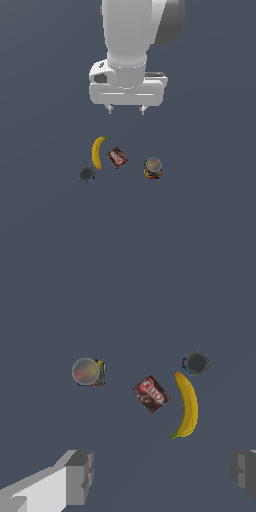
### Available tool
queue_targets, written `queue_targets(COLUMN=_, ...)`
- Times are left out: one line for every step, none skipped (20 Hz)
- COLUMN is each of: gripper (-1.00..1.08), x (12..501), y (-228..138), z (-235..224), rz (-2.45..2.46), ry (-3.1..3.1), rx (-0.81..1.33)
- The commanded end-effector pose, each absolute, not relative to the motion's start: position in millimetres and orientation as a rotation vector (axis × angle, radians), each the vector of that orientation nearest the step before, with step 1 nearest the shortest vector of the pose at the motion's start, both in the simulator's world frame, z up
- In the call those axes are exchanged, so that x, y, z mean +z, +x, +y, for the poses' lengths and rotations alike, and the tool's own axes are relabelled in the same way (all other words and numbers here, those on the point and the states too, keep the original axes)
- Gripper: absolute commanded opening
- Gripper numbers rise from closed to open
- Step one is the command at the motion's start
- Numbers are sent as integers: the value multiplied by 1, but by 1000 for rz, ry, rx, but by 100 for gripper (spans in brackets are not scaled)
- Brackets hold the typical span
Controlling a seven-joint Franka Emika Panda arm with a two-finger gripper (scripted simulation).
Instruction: Pick up a designated object from a clutter of objects.
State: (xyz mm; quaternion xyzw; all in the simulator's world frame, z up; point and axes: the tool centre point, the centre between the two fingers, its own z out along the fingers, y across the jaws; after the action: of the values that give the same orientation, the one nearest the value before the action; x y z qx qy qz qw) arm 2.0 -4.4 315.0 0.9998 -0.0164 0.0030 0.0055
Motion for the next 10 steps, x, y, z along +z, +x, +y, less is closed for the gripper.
queue_targets(gripper=100, x=315, y=2, z=-4, rz=-51, ry=3130, rx=10)
queue_targets(gripper=100, x=315, y=2, z=-4, rz=-51, ry=3131, rx=8)
queue_targets(gripper=100, x=313, y=2, z=-4, rz=-50, ry=3132, rx=3)
queue_targets(gripper=100, x=311, y=1, z=-3, rz=-49, ry=3134, rx=-6)
queue_targets(gripper=100, x=308, y=0, z=-2, rz=-47, ry=3138, rx=-18)
queue_targets(gripper=100, x=304, y=-1, z=0, rz=-44, ry=3142, rx=-34)
queue_targets(gripper=100, x=301, y=-3, z=1, rz=-42, ry=3145, rx=-48)
queue_targets(gripper=100, x=298, y=-4, z=2, rz=-41, ry=3148, rx=-61)
queue_targets(gripper=100, x=296, y=-6, z=4, rz=-39, ry=3150, rx=-71)
queue_targets(gripper=100, x=295, y=-7, z=5, rz=-39, ry=3152, rx=-78)
